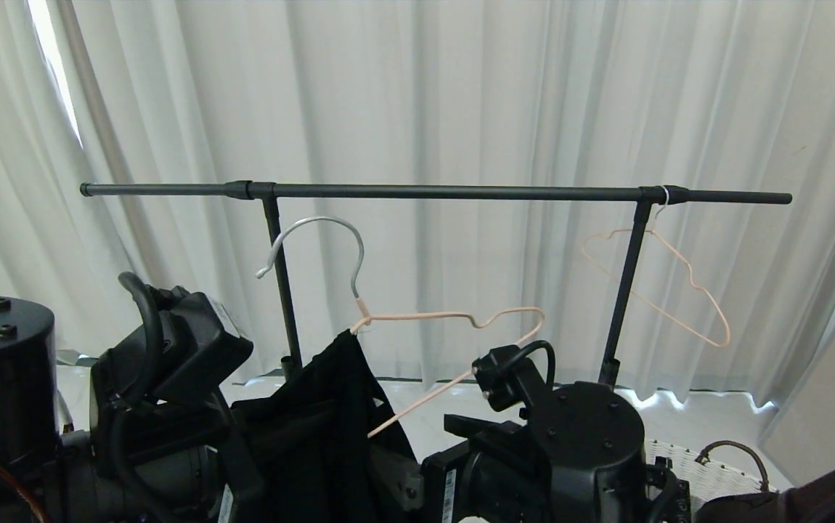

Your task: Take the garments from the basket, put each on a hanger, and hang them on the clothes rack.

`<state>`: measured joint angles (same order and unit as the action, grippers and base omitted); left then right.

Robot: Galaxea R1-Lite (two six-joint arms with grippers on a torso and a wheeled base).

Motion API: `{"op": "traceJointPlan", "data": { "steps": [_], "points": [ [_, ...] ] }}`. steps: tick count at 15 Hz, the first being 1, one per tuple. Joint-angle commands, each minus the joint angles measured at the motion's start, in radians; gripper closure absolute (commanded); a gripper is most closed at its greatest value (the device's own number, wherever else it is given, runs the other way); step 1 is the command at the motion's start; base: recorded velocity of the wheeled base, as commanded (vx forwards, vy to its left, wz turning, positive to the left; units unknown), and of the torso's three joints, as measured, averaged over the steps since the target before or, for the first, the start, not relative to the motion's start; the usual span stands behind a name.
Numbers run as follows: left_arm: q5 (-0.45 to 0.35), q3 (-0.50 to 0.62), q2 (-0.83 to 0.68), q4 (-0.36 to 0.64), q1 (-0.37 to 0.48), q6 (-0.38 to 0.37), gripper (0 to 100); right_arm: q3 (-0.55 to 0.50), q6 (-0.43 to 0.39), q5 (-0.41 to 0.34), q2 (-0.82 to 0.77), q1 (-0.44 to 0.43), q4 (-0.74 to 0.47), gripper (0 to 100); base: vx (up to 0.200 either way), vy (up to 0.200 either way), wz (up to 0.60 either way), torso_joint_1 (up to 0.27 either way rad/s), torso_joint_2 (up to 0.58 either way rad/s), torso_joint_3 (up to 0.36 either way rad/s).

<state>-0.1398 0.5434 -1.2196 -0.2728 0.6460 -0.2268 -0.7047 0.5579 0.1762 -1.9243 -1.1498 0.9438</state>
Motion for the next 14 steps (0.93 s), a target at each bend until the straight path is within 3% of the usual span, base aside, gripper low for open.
{"op": "traceJointPlan", "data": {
  "steps": [1,4,8,14],
  "points": [
    [0.000,0.001,0.000,0.000,0.023,0.000,100,0.001,-0.003,0.002,-0.022,-0.031,0.001,0,0.000,0.000,0.00,0.000,0.00,0.000],
    [0.000,0.003,0.003,0.000,0.035,0.000,100,0.001,-0.006,0.019,-0.055,-0.038,0.001,0,0.000,0.000,0.00,0.000,0.00,0.000],
    [0.002,0.007,0.020,0.000,0.034,0.000,100,0.028,-0.009,0.094,-0.110,0.016,0.001,0,0.000,0.000,0.00,0.000,0.00,0.000],
    [0.003,0.010,0.018,0.000,0.020,0.000,100,0.057,-0.035,0.101,-0.101,0.047,0.001,0,0.000,0.000,0.00,0.000,0.00,0.000]
  ]
}}
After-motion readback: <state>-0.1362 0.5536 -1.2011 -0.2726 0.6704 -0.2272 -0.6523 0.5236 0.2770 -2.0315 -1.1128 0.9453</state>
